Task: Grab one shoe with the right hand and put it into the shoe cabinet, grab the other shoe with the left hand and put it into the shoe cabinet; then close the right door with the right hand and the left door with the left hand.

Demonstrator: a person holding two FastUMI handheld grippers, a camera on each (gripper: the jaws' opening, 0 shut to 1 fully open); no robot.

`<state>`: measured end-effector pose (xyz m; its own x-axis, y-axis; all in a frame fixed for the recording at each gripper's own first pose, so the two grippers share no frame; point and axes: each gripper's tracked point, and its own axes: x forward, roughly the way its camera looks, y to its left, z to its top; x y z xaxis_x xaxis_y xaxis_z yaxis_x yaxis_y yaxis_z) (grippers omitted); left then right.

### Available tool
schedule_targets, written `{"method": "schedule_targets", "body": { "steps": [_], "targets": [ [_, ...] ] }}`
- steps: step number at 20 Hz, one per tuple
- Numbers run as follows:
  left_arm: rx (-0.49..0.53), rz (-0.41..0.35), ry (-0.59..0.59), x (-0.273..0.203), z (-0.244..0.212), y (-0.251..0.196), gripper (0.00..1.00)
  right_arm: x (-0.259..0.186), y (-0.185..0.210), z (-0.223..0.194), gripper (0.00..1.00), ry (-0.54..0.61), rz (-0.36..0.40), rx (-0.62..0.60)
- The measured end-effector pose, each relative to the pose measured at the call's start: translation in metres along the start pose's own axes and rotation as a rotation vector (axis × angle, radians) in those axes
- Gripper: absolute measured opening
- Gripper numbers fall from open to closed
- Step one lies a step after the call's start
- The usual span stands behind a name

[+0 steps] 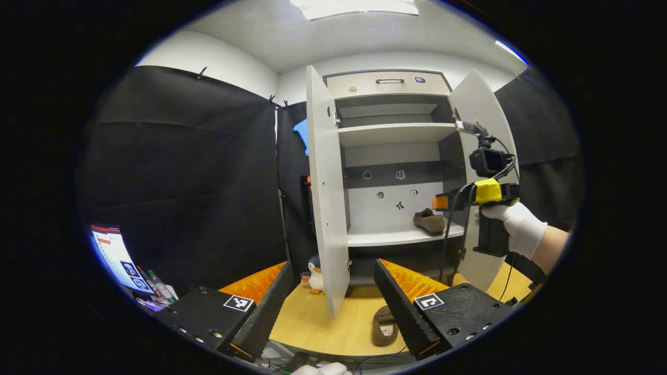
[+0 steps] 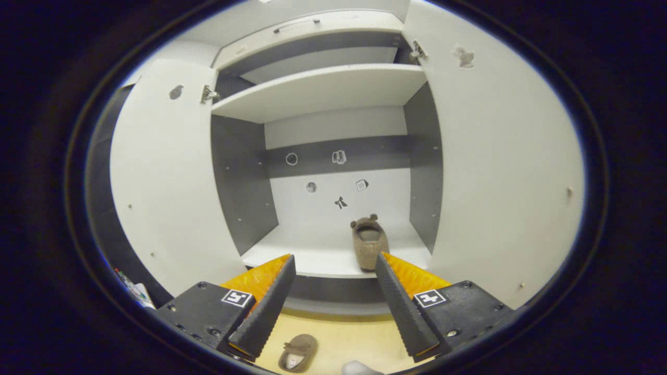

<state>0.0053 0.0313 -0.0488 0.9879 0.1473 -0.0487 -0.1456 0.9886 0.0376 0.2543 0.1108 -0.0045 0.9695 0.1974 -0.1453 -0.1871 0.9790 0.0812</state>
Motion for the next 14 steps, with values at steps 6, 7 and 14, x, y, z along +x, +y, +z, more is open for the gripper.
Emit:
{"method": "schedule_targets", "body": {
  "steps": [6,7,14],
  "targets": [
    [0.005,-0.040,0.000,0.004,-0.010,0.003,0.96,-0.094,-0.006,-0.024,0.98,-0.073,-0.016,-0.040],
    [0.002,-0.046,0.002,0.007,-0.014,0.001,0.96,-0.109,-0.012,-0.032,0.99,-0.068,-0.024,-0.034],
    [-0.007,-0.114,0.025,0.034,-0.045,-0.028,0.96,-0.182,-0.067,-0.072,0.99,-0.091,-0.117,-0.051]
  ]
}}
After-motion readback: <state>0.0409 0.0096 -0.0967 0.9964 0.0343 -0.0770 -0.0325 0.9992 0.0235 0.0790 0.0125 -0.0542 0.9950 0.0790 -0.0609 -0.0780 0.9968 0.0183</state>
